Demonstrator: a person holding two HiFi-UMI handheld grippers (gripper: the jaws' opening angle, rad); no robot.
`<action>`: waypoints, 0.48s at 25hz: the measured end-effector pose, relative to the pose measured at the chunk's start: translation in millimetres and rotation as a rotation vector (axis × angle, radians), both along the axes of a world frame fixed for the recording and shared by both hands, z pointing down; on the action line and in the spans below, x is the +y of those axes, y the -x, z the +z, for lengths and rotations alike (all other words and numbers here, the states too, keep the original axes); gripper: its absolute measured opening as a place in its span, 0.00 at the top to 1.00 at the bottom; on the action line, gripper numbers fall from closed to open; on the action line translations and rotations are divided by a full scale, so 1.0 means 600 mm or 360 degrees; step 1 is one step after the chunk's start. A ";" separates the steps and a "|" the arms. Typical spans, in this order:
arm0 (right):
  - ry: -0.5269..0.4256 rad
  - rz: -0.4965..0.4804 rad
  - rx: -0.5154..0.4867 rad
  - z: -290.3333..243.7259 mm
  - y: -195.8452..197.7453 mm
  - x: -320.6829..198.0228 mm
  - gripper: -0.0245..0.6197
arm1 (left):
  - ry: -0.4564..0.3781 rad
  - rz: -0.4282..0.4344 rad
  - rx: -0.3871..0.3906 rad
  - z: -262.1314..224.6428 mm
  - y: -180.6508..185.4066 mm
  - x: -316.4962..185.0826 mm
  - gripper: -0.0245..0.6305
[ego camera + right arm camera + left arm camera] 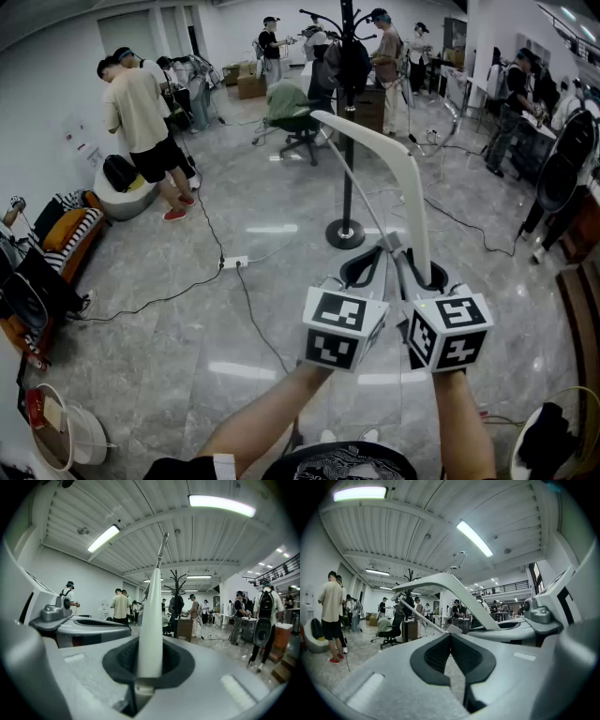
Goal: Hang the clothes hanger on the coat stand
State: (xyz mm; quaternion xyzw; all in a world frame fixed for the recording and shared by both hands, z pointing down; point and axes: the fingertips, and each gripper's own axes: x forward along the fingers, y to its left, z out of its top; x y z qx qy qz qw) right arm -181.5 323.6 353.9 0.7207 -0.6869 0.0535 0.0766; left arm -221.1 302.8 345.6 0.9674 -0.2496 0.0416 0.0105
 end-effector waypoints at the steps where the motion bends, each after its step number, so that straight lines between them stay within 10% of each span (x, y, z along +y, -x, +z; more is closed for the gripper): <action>1: 0.0003 0.0002 -0.0003 0.002 0.001 -0.002 0.89 | 0.0005 0.0004 -0.0001 0.003 0.000 -0.002 0.95; 12: 0.0006 0.0013 -0.0064 0.014 -0.005 -0.029 0.89 | 0.0057 0.0027 -0.0016 0.020 -0.008 -0.034 0.95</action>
